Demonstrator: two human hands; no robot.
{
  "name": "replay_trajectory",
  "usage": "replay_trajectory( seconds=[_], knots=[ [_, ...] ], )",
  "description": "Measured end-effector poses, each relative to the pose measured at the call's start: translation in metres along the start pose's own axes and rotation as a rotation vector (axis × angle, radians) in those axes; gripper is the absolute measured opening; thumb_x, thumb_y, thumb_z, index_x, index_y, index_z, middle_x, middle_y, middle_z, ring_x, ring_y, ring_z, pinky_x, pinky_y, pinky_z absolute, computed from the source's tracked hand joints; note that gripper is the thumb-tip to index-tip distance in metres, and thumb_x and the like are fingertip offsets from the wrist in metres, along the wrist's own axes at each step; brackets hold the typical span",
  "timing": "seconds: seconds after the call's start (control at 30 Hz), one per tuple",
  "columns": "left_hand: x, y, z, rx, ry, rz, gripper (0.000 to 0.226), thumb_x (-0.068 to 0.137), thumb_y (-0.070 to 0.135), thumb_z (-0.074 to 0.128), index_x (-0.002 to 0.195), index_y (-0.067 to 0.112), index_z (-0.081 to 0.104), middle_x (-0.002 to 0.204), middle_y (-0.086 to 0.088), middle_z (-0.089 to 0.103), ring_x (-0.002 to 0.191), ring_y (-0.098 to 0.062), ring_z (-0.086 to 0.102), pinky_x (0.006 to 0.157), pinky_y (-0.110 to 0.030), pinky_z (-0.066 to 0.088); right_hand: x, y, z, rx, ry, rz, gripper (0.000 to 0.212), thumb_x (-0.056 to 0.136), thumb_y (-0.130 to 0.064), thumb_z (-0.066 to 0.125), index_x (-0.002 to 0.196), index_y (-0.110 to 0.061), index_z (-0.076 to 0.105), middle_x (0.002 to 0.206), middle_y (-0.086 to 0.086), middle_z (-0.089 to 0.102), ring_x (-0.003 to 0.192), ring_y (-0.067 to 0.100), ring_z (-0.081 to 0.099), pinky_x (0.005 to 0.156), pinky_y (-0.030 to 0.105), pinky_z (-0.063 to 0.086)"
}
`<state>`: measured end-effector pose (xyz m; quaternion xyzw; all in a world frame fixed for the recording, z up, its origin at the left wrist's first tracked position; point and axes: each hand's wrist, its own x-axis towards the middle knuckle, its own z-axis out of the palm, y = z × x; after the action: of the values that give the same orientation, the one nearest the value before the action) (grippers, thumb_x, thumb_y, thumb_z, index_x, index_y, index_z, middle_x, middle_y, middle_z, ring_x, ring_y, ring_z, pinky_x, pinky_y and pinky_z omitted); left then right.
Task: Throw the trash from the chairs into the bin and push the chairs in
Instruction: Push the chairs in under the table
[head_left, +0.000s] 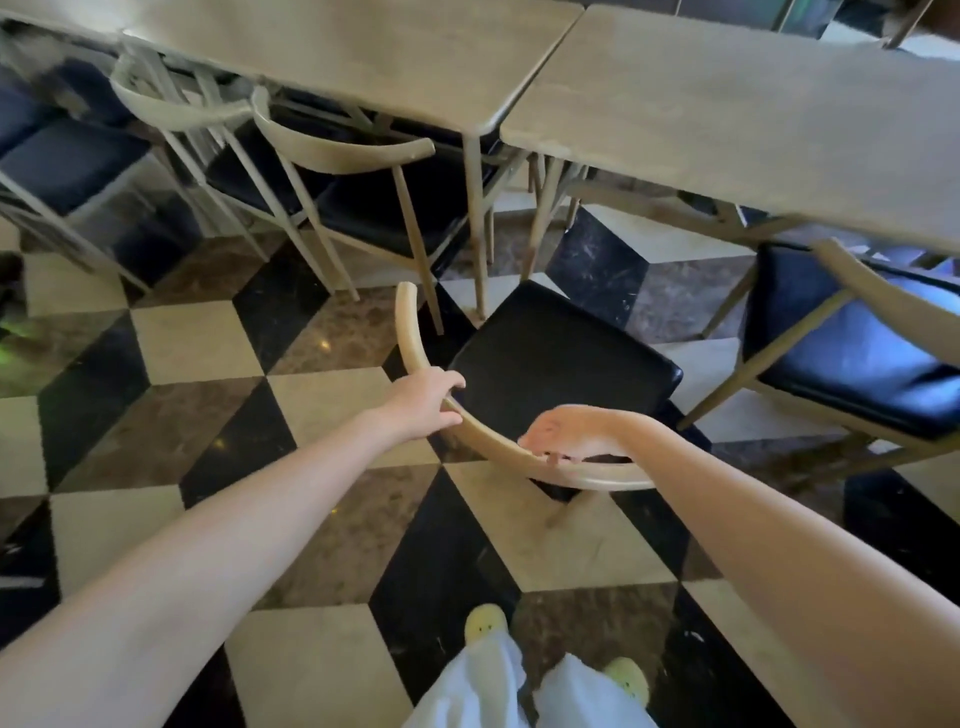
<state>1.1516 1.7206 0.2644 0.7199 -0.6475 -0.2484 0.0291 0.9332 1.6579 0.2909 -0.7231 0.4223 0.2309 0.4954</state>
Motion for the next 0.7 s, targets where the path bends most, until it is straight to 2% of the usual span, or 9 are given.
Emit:
replay_trajectory(
  seconds=[0.03, 0.1, 0.17, 0.23, 0.3, 0.37, 0.47, 0.6, 0.7],
  knots=[
    [0.004, -0.004, 0.001, 0.008, 0.042, 0.046, 0.046, 0.081, 0.031, 0.072, 0.123, 0.022, 0.056, 0.118, 0.000, 0.058, 0.107, -0.018, 0.057, 0.091, -0.039, 0.050, 0.006, -0.002, -0.004, 0.020, 0.071, -0.003, 0.038, 0.095, -0.040, 0.051, 0.120, -0.014, 0.061, 0.116, 0.006, 0.065, 0.104, 0.022, 0.062, 0.094, 0.036, 0.048],
    [0.013, -0.015, 0.005, 0.062, 0.002, 0.133, 0.051, 0.078, 0.033, 0.075, 0.126, 0.023, 0.058, 0.125, 0.001, 0.055, 0.118, -0.019, 0.050, 0.104, -0.043, 0.040, 0.018, -0.001, -0.003, -0.014, 0.142, 0.007, 0.039, 0.096, -0.041, 0.049, 0.122, -0.014, 0.060, 0.120, 0.004, 0.062, 0.107, 0.023, 0.059, 0.095, 0.037, 0.047],
    [0.020, -0.024, 0.012, 0.143, -0.077, 0.197, 0.047, 0.079, 0.037, 0.072, 0.123, 0.025, 0.061, 0.127, 0.004, 0.058, 0.124, -0.016, 0.046, 0.113, -0.044, 0.025, 0.032, 0.005, 0.011, -0.046, 0.154, 0.018, 0.044, 0.094, -0.049, 0.046, 0.121, -0.017, 0.059, 0.120, 0.003, 0.061, 0.105, 0.022, 0.057, 0.093, 0.038, 0.046],
    [0.025, -0.032, 0.019, 0.169, -0.062, 0.247, 0.038, 0.080, 0.036, 0.071, 0.117, 0.027, 0.065, 0.120, 0.008, 0.064, 0.122, -0.014, 0.049, 0.114, -0.043, 0.016, 0.045, 0.010, 0.035, 0.037, 0.198, 0.001, 0.050, 0.091, -0.058, 0.045, 0.125, -0.022, 0.053, 0.117, 0.000, 0.059, 0.098, 0.019, 0.056, 0.082, 0.033, 0.046],
    [0.031, -0.038, 0.023, 0.171, -0.029, 0.290, 0.033, 0.079, 0.035, 0.072, 0.111, 0.028, 0.067, 0.113, 0.009, 0.067, 0.117, -0.013, 0.052, 0.112, -0.041, 0.016, 0.058, 0.012, 0.062, 0.038, 0.301, -0.042, 0.049, 0.090, -0.060, 0.044, 0.125, -0.026, 0.050, 0.108, -0.006, 0.061, 0.088, 0.013, 0.058, 0.070, 0.028, 0.045],
    [0.035, -0.041, 0.023, 0.170, -0.028, 0.330, 0.029, 0.077, 0.036, 0.073, 0.105, 0.027, 0.070, 0.108, 0.009, 0.068, 0.112, -0.013, 0.055, 0.109, -0.037, 0.019, 0.066, 0.016, 0.081, -0.074, 0.481, -0.069, 0.038, 0.088, -0.063, 0.044, 0.108, -0.032, 0.052, 0.085, -0.015, 0.059, 0.068, 0.004, 0.055, 0.055, 0.022, 0.039],
    [0.042, -0.043, 0.017, 0.185, -0.091, 0.376, 0.032, 0.077, 0.040, 0.072, 0.106, 0.027, 0.070, 0.104, 0.009, 0.069, 0.106, -0.012, 0.057, 0.103, -0.034, 0.027, 0.068, 0.020, 0.090, -0.124, 0.652, -0.095, 0.031, 0.083, -0.069, 0.043, 0.093, -0.040, 0.046, 0.067, -0.021, 0.046, 0.055, -0.001, 0.046, 0.047, 0.016, 0.028],
    [0.056, -0.047, -0.001, 0.322, -0.262, 0.485, 0.026, 0.079, 0.040, 0.070, 0.104, 0.032, 0.067, 0.098, 0.012, 0.067, 0.099, -0.009, 0.058, 0.102, -0.038, 0.038, 0.072, 0.028, 0.091, -0.214, 0.647, -0.134, 0.035, 0.084, -0.066, 0.046, 0.099, -0.035, 0.050, 0.070, -0.020, 0.045, 0.055, 0.001, 0.045, 0.047, 0.015, 0.028],
    [0.070, -0.057, -0.019, 0.505, -0.301, 0.506, 0.032, 0.080, 0.044, 0.067, 0.110, 0.033, 0.064, 0.109, 0.013, 0.065, 0.112, -0.009, 0.054, 0.114, -0.039, 0.021, 0.074, 0.032, 0.090, -0.261, 0.657, -0.136, 0.036, 0.084, -0.064, 0.046, 0.101, -0.032, 0.051, 0.075, -0.018, 0.048, 0.054, 0.000, 0.041, 0.047, 0.015, 0.026]
  ],
)
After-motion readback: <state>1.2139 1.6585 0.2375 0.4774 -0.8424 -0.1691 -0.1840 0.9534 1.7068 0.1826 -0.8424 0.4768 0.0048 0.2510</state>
